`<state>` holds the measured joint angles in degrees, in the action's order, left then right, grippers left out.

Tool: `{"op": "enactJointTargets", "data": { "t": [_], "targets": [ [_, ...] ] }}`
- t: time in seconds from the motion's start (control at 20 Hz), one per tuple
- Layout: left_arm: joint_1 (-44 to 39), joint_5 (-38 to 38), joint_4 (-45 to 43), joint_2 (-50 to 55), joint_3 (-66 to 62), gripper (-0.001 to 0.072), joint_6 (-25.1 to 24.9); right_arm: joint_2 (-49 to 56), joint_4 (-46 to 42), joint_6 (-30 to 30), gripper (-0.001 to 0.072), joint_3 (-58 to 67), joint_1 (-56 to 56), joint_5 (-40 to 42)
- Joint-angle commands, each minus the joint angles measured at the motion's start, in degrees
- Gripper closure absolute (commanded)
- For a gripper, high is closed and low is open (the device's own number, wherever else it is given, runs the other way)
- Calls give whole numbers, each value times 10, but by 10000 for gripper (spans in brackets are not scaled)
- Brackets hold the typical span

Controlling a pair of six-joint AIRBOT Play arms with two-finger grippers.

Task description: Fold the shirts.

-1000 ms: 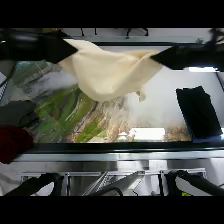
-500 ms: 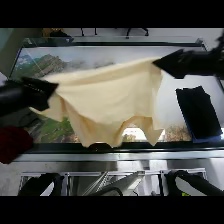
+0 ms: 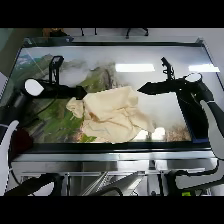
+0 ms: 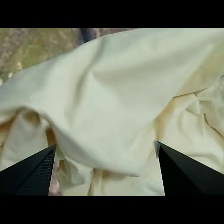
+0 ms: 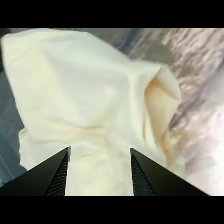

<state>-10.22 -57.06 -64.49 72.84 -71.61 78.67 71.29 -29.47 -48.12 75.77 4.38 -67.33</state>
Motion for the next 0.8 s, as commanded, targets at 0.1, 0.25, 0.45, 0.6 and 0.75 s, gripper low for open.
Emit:
{"op": "enactJointTargets", "data": {
  "t": [0.1, 0.25, 0.45, 0.6, 0.75],
  "targets": [
    [61, -186, 47, 52, -79, 12, 57, 11, -29, -6, 133, 31, 89, -46],
    [10, -200, 128, -1, 66, 13, 66, 22, -106, -29, 98, 25, 87, -56],
    [-149, -26, 137, -94, 300, 13, 142, 73, -104, -27, 99, 24, 53, -50],
    [-265, 127, 137, -130, 399, 13, 224, 118, -101, -21, 98, 24, 11, -33],
    [-338, 238, 137, -127, 433, 13, 274, 149, -52, 7, 106, 24, -33, -14]
  ]
}}
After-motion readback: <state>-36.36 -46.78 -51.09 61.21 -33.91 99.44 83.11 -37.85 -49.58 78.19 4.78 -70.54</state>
